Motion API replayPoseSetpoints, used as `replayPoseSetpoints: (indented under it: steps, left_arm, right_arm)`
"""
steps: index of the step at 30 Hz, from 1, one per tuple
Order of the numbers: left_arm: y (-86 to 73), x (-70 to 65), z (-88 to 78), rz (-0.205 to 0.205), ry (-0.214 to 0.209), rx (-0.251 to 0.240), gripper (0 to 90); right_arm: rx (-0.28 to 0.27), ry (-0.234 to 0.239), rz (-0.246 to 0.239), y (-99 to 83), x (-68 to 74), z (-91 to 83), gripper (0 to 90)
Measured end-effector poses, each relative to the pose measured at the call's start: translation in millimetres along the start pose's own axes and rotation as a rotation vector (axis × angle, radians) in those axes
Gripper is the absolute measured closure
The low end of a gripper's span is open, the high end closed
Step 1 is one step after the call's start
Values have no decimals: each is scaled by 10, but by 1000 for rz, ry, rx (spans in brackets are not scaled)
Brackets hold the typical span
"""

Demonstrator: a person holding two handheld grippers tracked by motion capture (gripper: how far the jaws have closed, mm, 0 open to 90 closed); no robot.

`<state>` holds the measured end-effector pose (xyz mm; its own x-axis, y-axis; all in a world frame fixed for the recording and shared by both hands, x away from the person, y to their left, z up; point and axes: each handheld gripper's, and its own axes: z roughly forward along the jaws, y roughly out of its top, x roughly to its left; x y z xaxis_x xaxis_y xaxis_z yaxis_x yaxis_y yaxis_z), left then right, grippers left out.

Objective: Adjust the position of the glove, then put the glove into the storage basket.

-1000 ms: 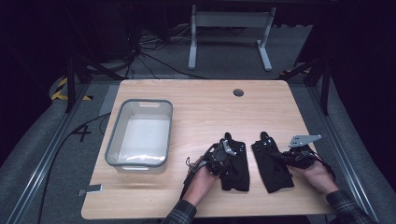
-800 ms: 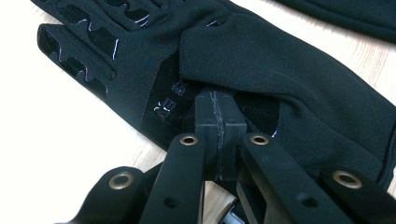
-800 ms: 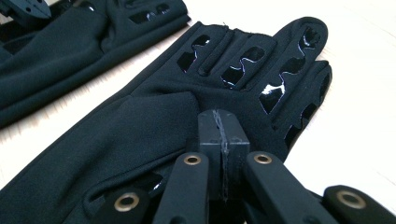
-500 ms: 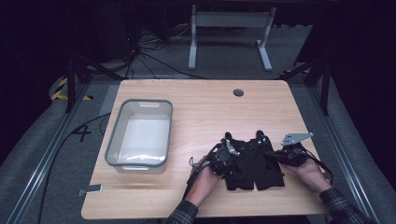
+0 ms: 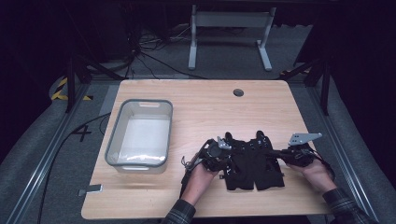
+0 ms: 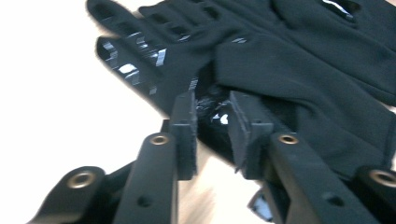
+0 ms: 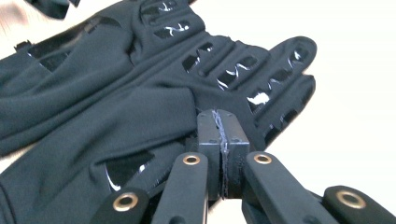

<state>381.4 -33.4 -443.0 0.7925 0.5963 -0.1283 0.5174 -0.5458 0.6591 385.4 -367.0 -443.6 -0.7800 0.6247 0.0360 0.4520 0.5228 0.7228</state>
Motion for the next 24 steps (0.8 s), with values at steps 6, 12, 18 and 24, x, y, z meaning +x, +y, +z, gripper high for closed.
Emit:
replayPoseSetpoints:
  steps: [6, 12, 18, 24]
  left_arm:
    - [-12, 74, 74, -45, -13, -8, 607]
    - [-7, 44, 172, -30, -7, 16, 622]
    - [5, 28, 176, -37, -16, 19, 784]
    - [16, 51, 141, -75, -51, -6, 873]
  right_arm:
    - [16, -3, -3, -61, -25, -22, 898]
    - [39, -4, -10, -74, -31, 27, 898]
    - [41, -5, -16, -75, -24, 37, 898]
    - [42, -1, -16, -76, -21, 38, 898]
